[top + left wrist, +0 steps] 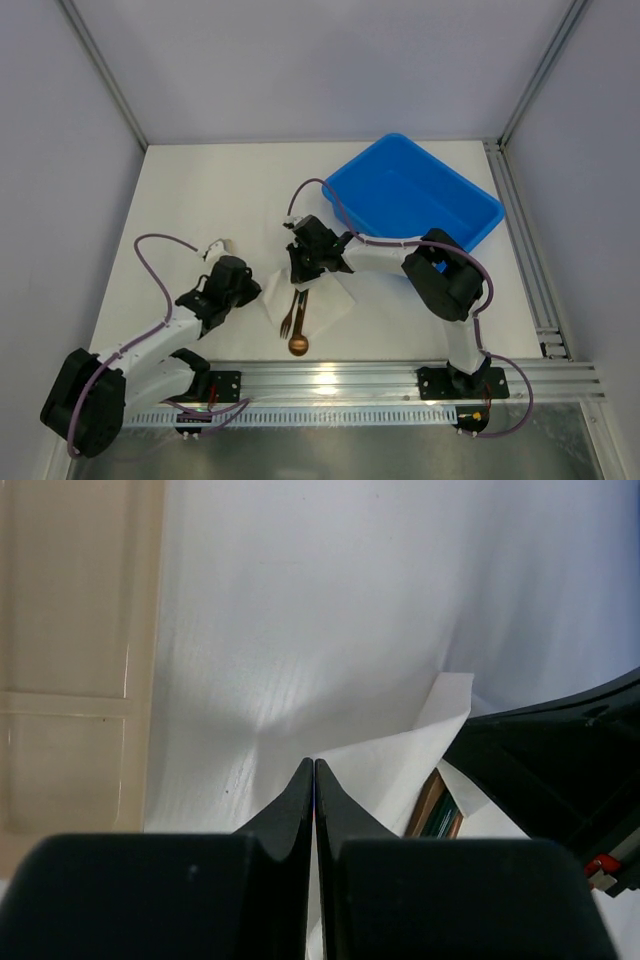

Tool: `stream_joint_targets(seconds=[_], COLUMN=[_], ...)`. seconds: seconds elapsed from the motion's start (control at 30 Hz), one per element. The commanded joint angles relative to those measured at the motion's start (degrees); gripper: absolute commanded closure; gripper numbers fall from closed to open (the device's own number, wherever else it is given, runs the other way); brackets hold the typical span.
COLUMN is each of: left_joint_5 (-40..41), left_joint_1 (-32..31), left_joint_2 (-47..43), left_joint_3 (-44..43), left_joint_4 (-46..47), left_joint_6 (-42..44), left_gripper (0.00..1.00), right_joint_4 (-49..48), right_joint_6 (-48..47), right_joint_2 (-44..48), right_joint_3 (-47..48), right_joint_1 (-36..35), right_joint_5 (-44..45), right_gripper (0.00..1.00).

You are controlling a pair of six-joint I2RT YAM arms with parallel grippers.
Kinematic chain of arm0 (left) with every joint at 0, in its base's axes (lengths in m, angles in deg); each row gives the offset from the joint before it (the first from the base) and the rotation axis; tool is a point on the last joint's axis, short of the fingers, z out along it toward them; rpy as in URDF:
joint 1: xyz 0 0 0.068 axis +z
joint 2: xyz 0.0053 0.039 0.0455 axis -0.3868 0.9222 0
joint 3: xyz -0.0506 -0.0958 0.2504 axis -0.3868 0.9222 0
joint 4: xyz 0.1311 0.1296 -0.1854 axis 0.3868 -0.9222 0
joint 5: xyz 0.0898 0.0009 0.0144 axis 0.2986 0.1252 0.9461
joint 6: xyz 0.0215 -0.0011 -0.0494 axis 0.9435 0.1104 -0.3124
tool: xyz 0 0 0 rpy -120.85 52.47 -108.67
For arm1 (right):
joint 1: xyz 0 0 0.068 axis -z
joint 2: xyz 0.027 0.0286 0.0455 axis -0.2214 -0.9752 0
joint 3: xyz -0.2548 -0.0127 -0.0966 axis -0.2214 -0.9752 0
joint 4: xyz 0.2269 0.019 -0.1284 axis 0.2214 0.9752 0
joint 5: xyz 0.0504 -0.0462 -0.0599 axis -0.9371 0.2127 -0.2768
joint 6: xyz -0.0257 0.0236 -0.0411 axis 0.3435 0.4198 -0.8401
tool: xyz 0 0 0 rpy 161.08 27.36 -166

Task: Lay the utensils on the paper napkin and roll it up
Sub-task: Roll the napkin at the center of the board.

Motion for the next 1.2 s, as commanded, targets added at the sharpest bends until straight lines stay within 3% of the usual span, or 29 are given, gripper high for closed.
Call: stream_joint_targets(seconds=[0.0, 0.5, 1.17], left_joint_5=[-2.72, -6.86, -5.63], left_joint_1=[0.18, -1.48, -3.68], left_joint_2=[-1.81, -8.85, -6.92], left_joint_3=[0.05, 1.28, 0.67], left_joint_4=[2.78, 2.87, 3.22], left_joint_6=[1.63, -3.29, -3.65], left_gripper=[1.0, 1.0, 1.0], right_joint_4=[-1.15, -0.54, 1.75], right_joint_6=[-0.34, -0.07, -1.3], right_joint_2=[-0.95, 1.68, 8.98], right_joint_3=[0.97, 1.41, -0.7], right_joint_1=[-0.32, -0.32, 1.09], right_joint_5=[0.62, 1.23, 2.46], right_gripper=[0.96, 0.96, 0.96])
